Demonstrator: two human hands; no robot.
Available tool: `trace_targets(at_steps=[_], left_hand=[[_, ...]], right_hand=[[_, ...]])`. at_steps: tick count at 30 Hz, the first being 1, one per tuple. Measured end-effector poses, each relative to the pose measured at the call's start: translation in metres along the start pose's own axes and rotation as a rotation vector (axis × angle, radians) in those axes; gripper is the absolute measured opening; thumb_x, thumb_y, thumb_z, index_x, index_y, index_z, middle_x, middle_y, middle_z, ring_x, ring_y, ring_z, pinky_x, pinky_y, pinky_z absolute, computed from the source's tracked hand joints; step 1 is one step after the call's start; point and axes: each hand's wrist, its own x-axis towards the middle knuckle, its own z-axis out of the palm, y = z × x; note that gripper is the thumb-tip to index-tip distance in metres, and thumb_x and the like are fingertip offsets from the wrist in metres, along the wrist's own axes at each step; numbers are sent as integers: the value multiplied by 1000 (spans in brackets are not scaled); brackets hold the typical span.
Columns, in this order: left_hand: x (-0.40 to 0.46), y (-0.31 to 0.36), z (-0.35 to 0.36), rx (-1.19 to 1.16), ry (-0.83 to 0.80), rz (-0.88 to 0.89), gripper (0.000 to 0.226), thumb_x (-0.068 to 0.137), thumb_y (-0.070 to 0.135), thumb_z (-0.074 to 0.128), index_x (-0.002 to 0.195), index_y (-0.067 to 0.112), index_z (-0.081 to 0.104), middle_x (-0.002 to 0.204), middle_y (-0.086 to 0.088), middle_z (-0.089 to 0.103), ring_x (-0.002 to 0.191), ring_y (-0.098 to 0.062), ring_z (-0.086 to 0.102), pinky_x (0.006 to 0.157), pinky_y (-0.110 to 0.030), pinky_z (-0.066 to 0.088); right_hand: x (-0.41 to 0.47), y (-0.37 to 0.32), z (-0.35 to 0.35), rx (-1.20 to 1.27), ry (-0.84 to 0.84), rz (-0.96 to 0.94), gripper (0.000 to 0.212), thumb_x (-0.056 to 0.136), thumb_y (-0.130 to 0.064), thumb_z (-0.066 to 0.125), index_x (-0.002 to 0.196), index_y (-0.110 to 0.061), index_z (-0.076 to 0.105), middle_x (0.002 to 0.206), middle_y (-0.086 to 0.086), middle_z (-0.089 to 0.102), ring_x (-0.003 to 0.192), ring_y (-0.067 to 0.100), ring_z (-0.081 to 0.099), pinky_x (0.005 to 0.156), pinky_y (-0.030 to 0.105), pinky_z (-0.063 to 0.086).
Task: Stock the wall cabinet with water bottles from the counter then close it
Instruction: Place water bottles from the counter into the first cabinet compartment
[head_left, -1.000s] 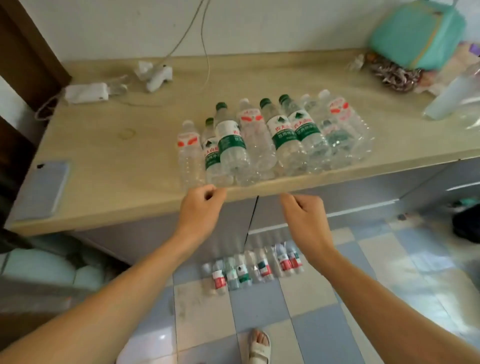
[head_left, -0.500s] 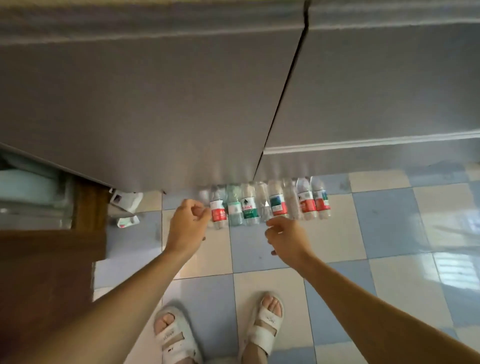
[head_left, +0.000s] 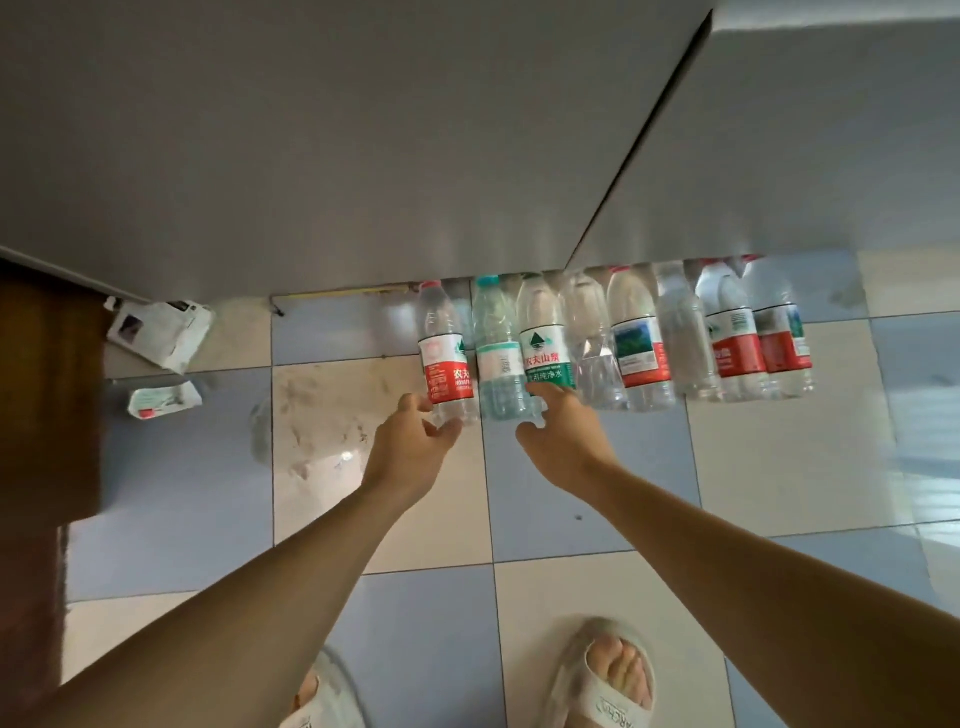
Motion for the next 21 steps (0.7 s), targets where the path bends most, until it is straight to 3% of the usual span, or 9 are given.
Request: trace_targets(at_steps=[4, 8, 12, 16, 19, 21], left_hand=[[40, -14, 20, 45, 68, 35, 69, 90, 46, 71, 139, 10, 39, 133, -12, 52, 114, -27, 55, 81, -32, 41], [66, -9, 31, -16, 36, -23, 73, 89, 42, 73, 141, 6, 36, 131, -15, 57, 109, -30, 59, 77, -35, 43], [70, -21, 27, -43, 33, -64, 69, 89, 39, 74, 143, 12, 41, 131, -13, 58, 112, -32, 60, 87, -40, 48], [55, -45, 12, -59, -63, -75, 66, 87, 33, 79, 141, 18, 46, 130, -6, 63, 115, -27, 60, 93, -38, 48], [31, -70, 4, -59, -135, -108, 66, 84, 29, 81, 140, 18, 47, 126, -1, 65, 111, -21, 61, 88, -32, 46], [18, -88, 3, -37, -186, -143, 60, 83, 29, 81, 134, 18, 52, 116, 3, 67, 104, -19, 63, 82, -28, 48]], right_hand=[[35, 5, 27, -77, 52, -45, 69, 89, -4, 54, 155, -19, 38, 150, 10, 48, 134, 32, 47, 107, 39, 43], [52, 12, 40, -87, 88, -50, 65, 86, 2, 53, 147, -21, 47, 131, 8, 64, 112, 28, 60, 82, 30, 48], [60, 14, 40, 33, 27, -7, 63, 82, 6, 46, 136, -24, 57, 109, -7, 71, 99, 19, 64, 68, 16, 46], [52, 10, 47, 89, -22, 38, 65, 83, 2, 49, 140, -29, 54, 62, -14, 62, 51, 1, 55, 38, 15, 38], [37, 8, 61, 79, -133, 115, 66, 86, -3, 56, 146, -28, 49, 75, -3, 68, 61, 10, 63, 43, 20, 46], [31, 10, 68, 95, -196, 180, 63, 87, -7, 60, 146, -27, 49, 90, 5, 72, 81, 22, 72, 62, 31, 62]])
